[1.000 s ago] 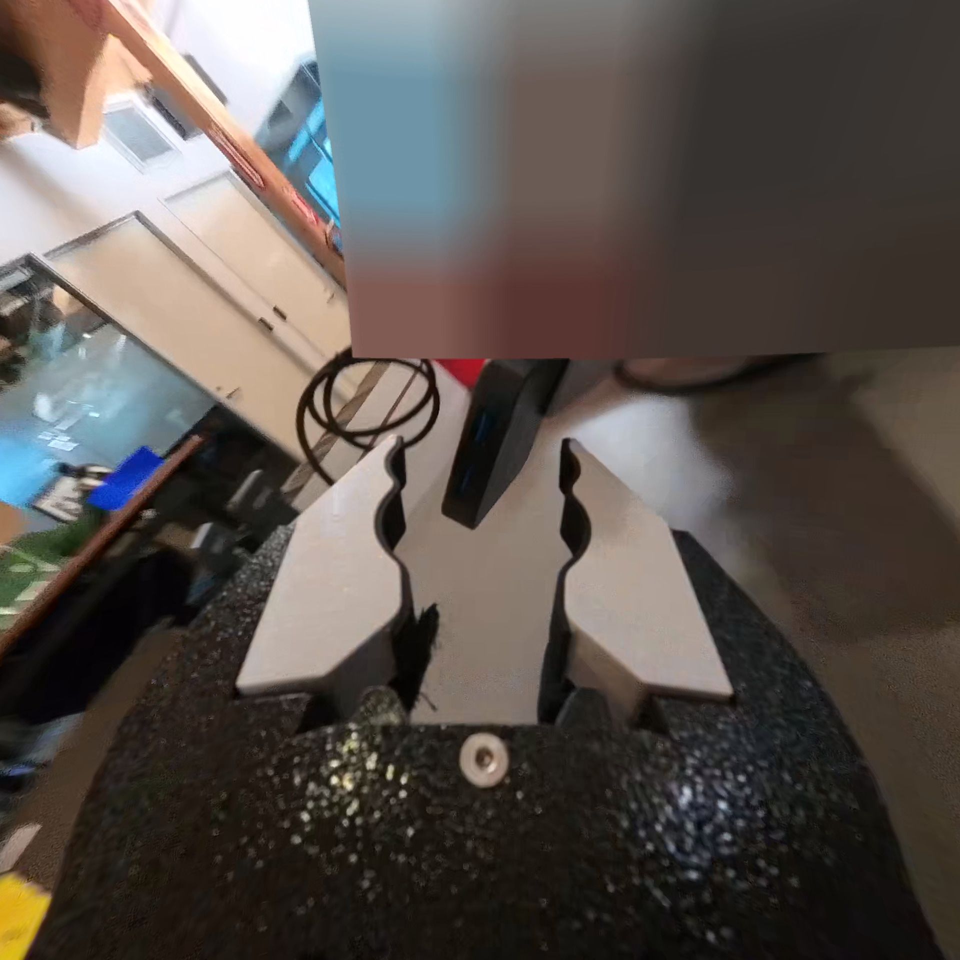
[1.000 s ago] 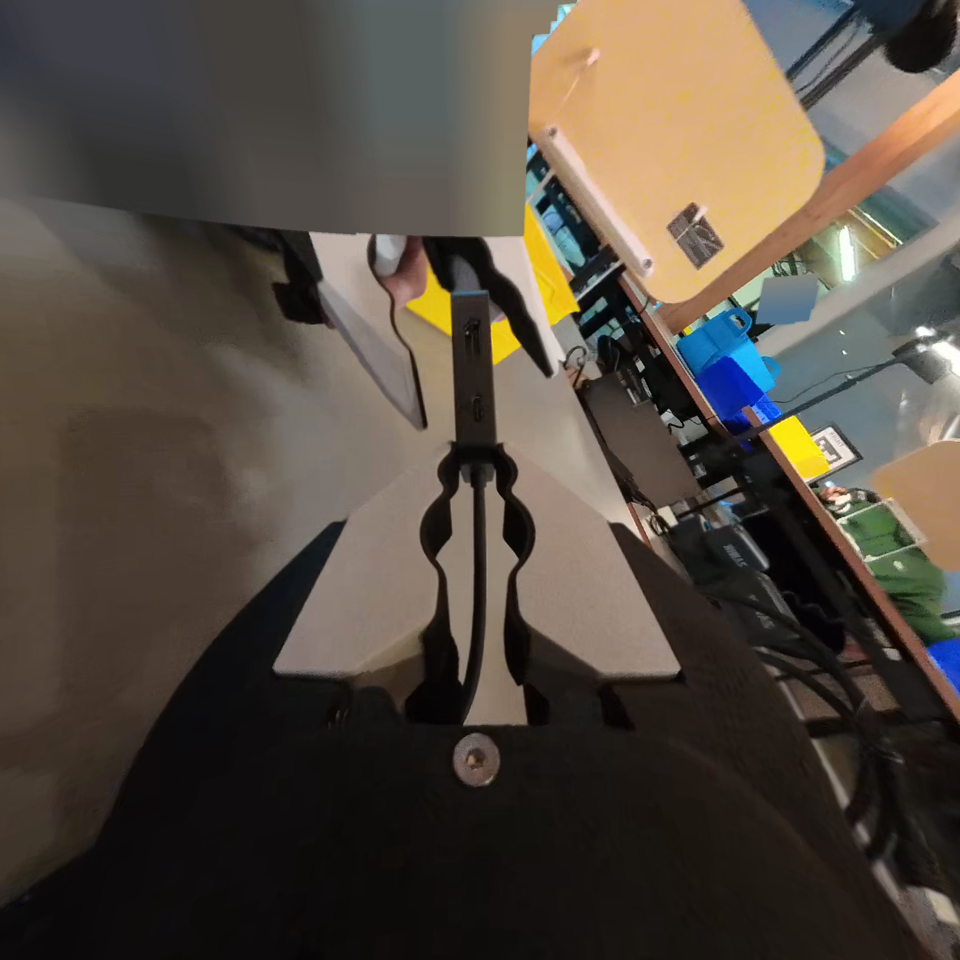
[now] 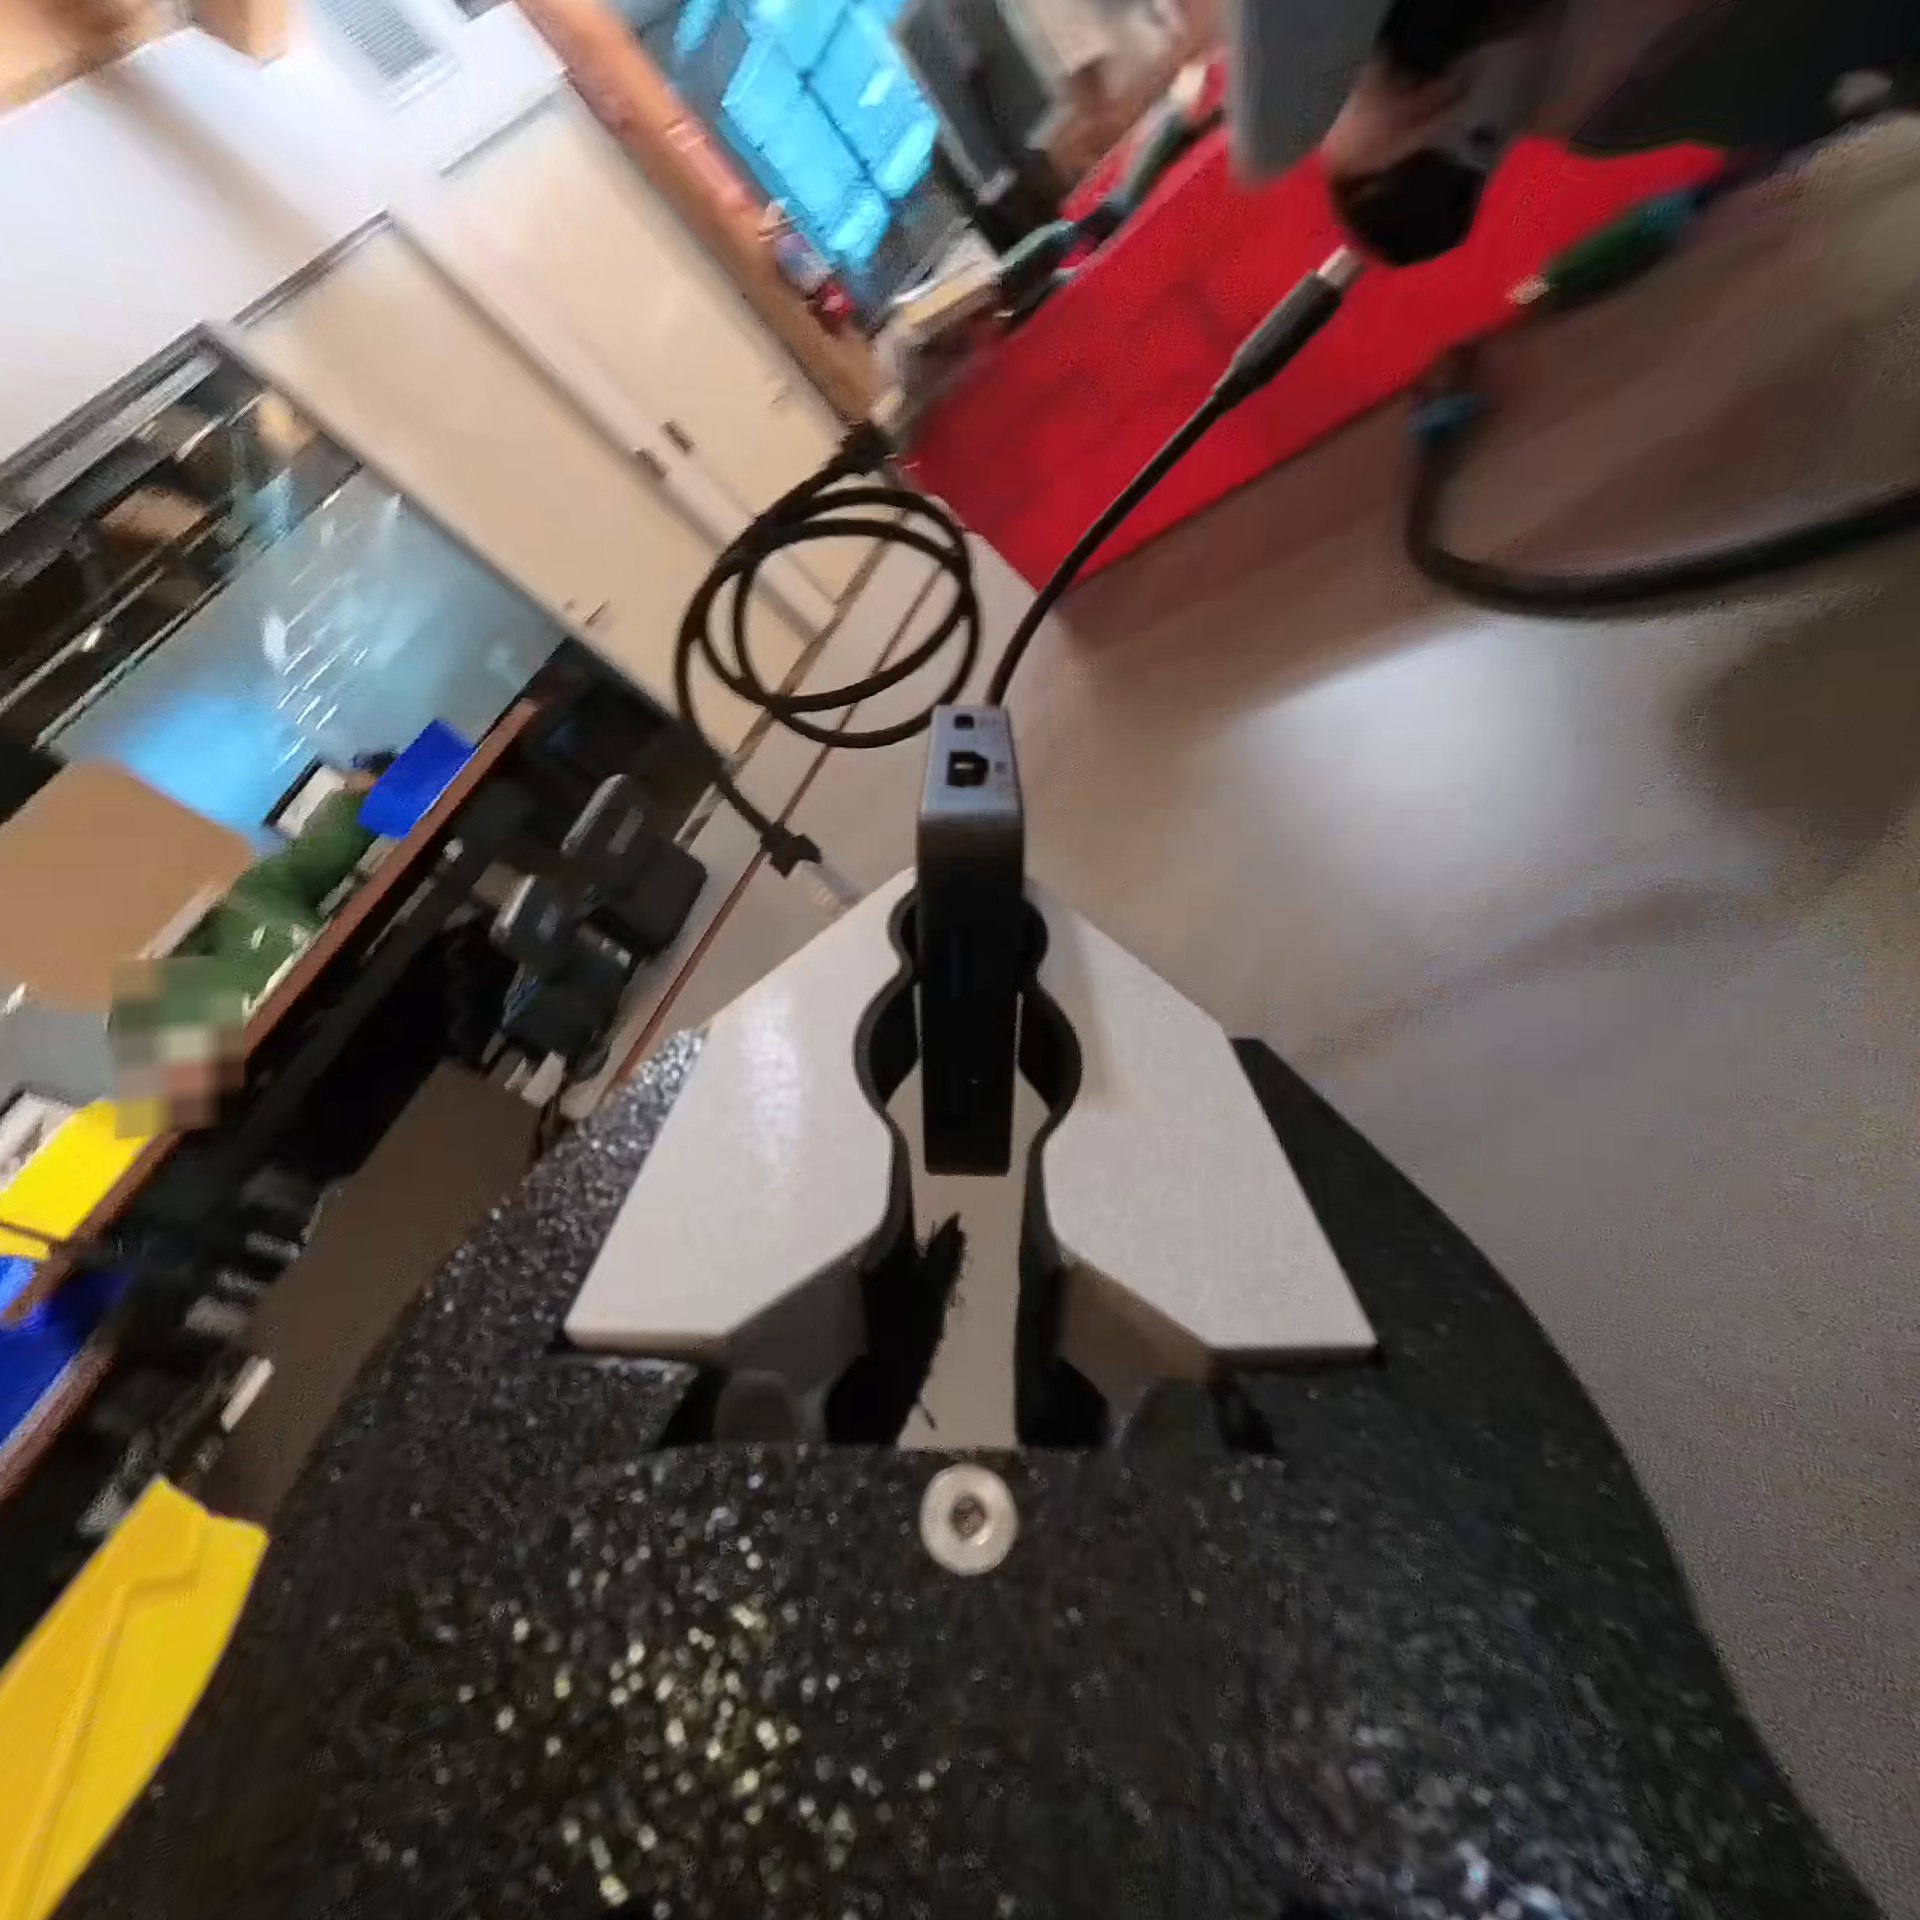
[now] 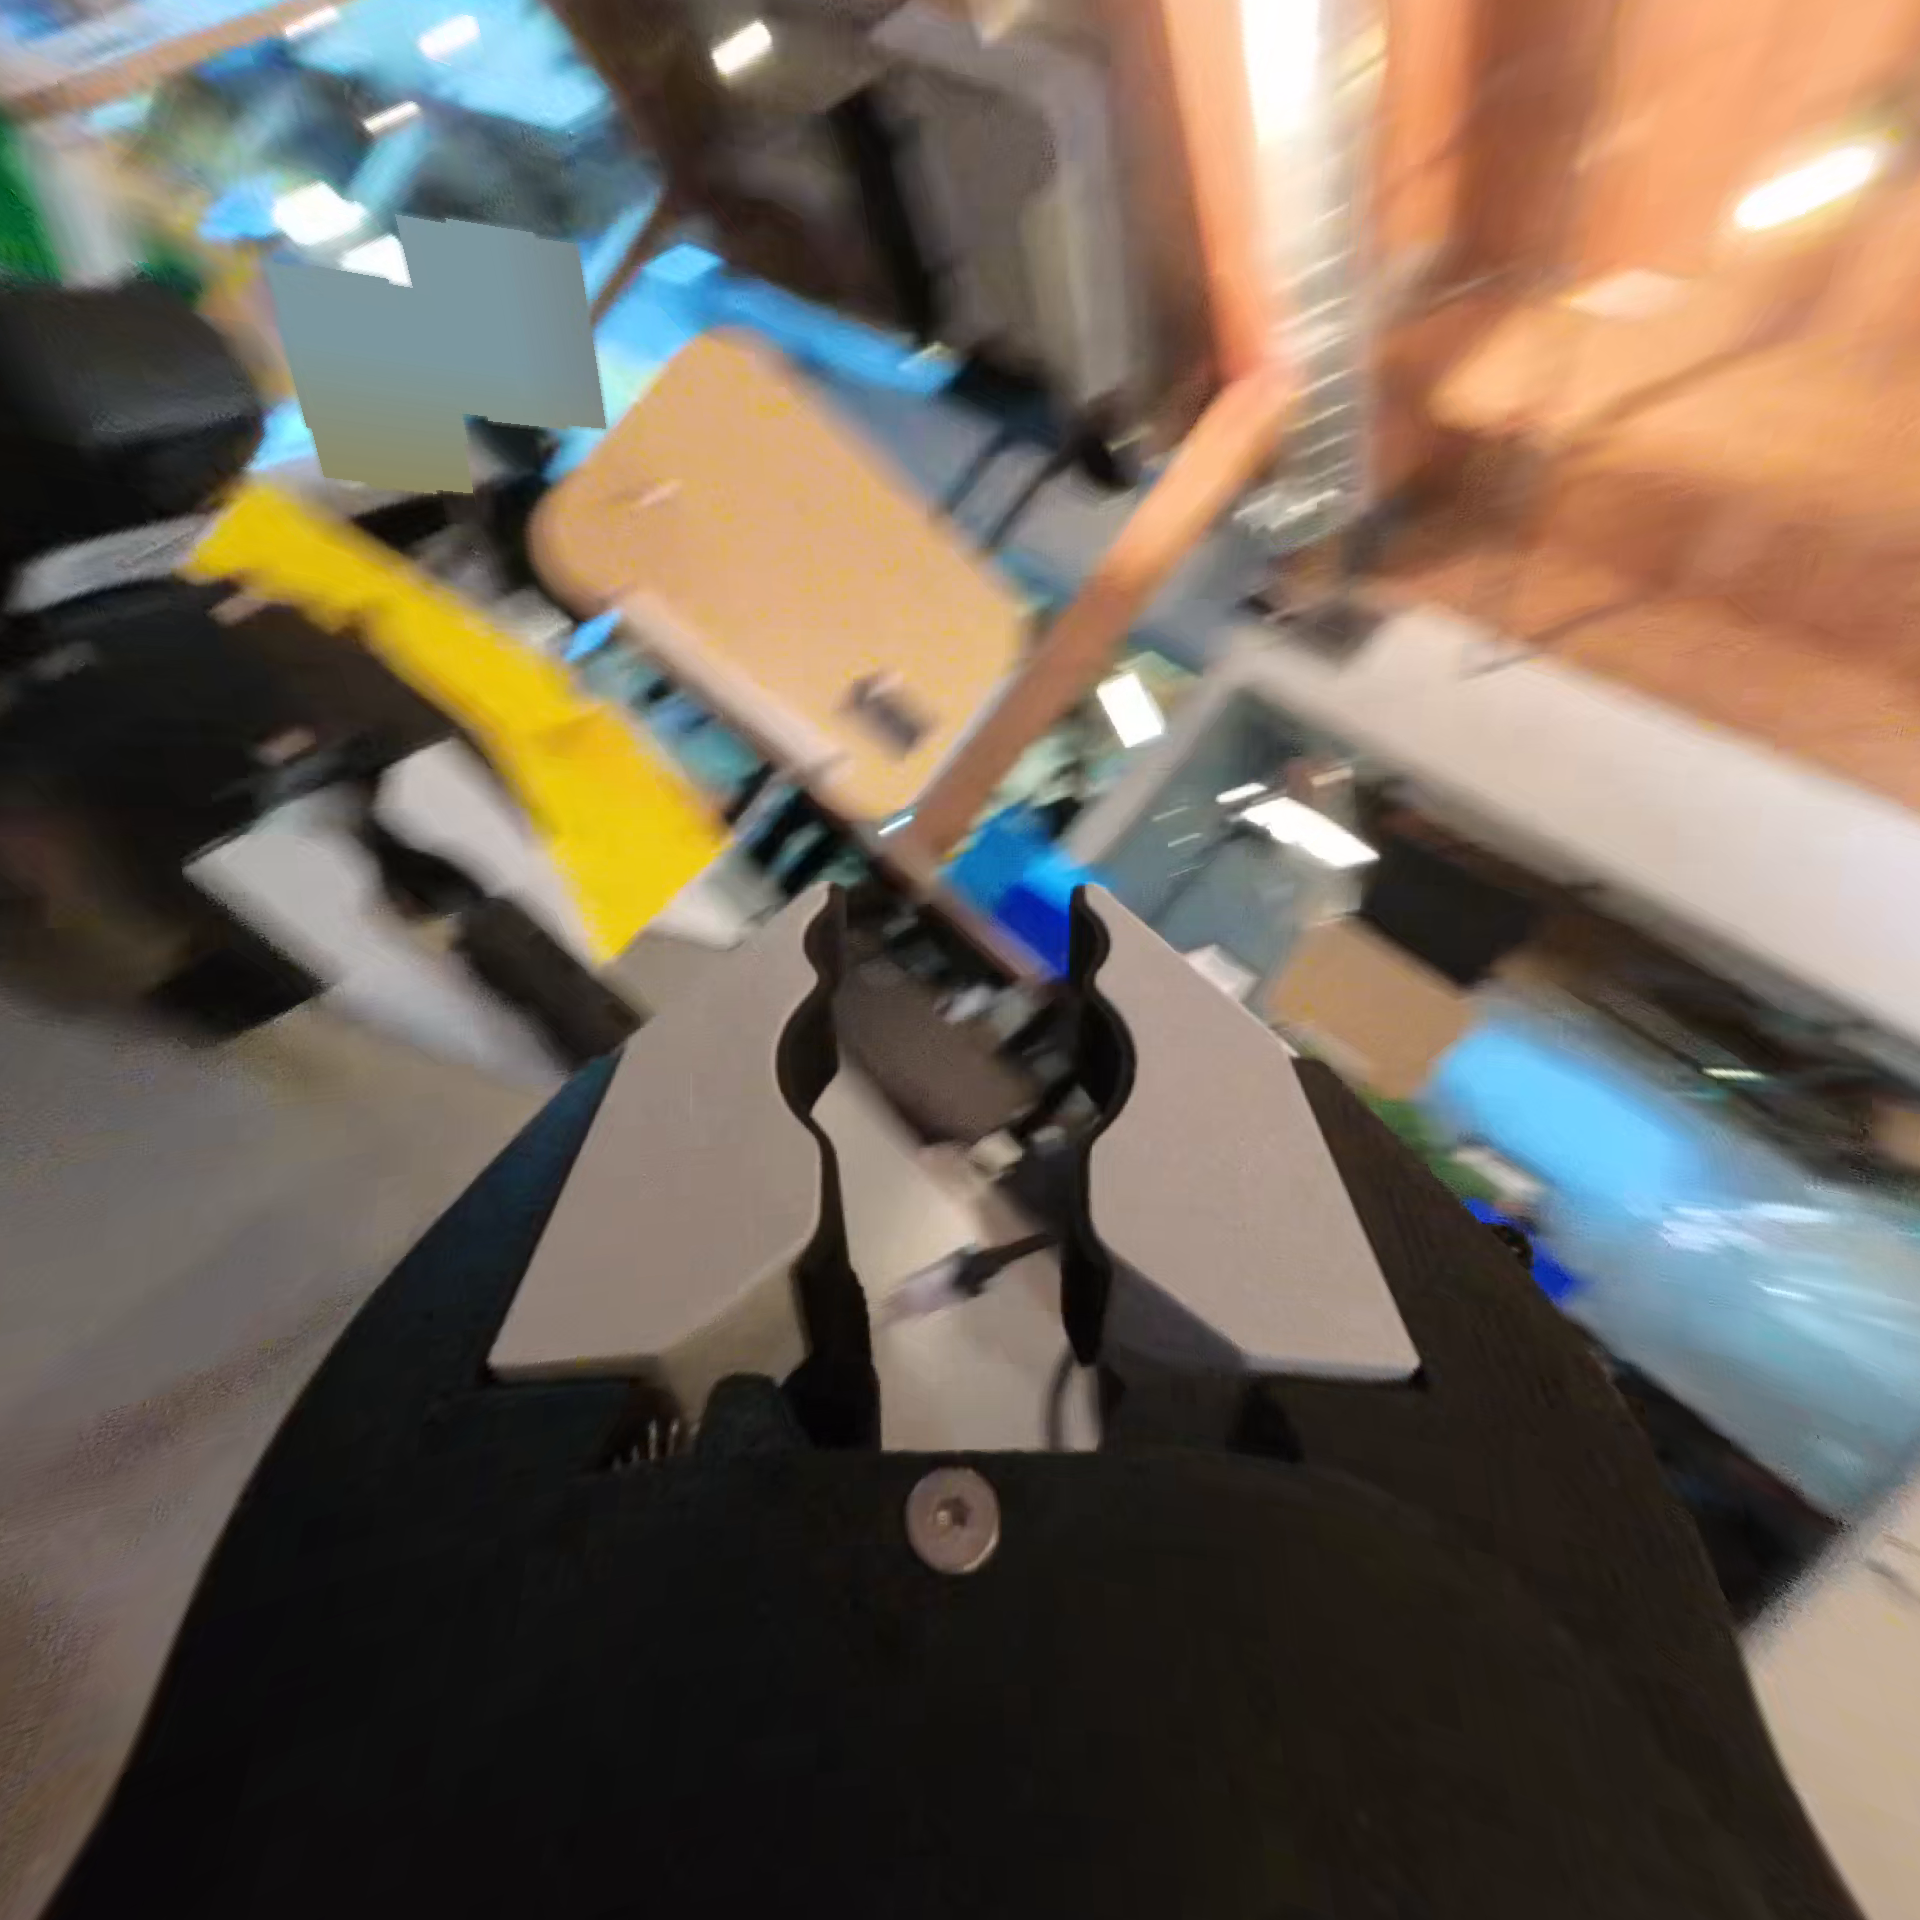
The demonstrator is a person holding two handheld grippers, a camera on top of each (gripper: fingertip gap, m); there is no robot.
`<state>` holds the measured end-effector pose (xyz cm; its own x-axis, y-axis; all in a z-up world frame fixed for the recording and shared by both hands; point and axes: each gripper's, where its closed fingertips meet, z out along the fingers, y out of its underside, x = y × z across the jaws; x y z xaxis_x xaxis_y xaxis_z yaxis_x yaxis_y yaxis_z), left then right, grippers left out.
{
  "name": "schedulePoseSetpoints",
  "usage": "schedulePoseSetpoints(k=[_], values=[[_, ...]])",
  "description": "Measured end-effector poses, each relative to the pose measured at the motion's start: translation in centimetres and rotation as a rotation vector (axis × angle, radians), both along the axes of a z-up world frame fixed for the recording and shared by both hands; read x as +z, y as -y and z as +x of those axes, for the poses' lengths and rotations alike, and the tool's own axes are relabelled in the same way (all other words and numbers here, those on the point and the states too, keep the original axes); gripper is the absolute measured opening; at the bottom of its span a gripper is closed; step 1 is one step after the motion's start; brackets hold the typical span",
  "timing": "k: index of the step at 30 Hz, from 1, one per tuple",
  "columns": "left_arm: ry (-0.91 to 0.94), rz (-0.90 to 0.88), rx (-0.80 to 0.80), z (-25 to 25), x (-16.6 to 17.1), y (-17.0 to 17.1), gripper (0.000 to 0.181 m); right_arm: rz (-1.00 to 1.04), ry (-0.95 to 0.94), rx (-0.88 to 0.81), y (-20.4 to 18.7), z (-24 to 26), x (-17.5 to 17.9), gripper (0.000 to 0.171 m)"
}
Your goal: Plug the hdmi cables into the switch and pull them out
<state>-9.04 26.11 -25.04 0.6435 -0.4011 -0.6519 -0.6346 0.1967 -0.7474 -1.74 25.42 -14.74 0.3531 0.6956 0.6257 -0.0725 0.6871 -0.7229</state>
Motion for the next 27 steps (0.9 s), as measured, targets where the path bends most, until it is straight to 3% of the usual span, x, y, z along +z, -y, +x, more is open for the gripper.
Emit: schedulePoseSetpoints(k=[2, 5, 7, 12, 17, 23, 27], values=[[0.079, 0.010, 0.037, 0.0, 0.3, -0.6, 0.011, 0.020, -0.213, -0.096, -1.2, 3.2, 3.3, 0.033], [0.006, 0.097, 0.089, -0.2, 0.6, -1.1, 0.011, 0.009, -0.353, -0.230, -3.0, 6.3, 5.1, 0.029], [-0.022, 0.138, 0.131, -0.9, 0.9, -1.3, 0.011, 0.078, -0.310, -0.322, -3.4, 6.8, 4.9, 0.028], [0.170, 0.066, 0.149, -2.5, 1.3, -1.9, 0.011, 0.120, -0.163, -0.545, -3.4, 10.2, 5.9, 0.022], [0.241, 0.018, 0.119, -2.4, 1.1, -1.9, 0.010, -0.017, 0.368, -0.772, -5.2, 13.7, 0.6, 0.026], [0.189, 0.014, 0.073, -1.1, 0.7, -1.4, 0.010, -0.054, 1.021, -0.756, -4.1, 14.2, -9.4, 0.027], [0.176, -0.014, 0.062, -0.9, 0.2, -1.4, 0.010, -0.046, 1.429, -0.681, -4.5, 14.5, -13.9, 0.027]])
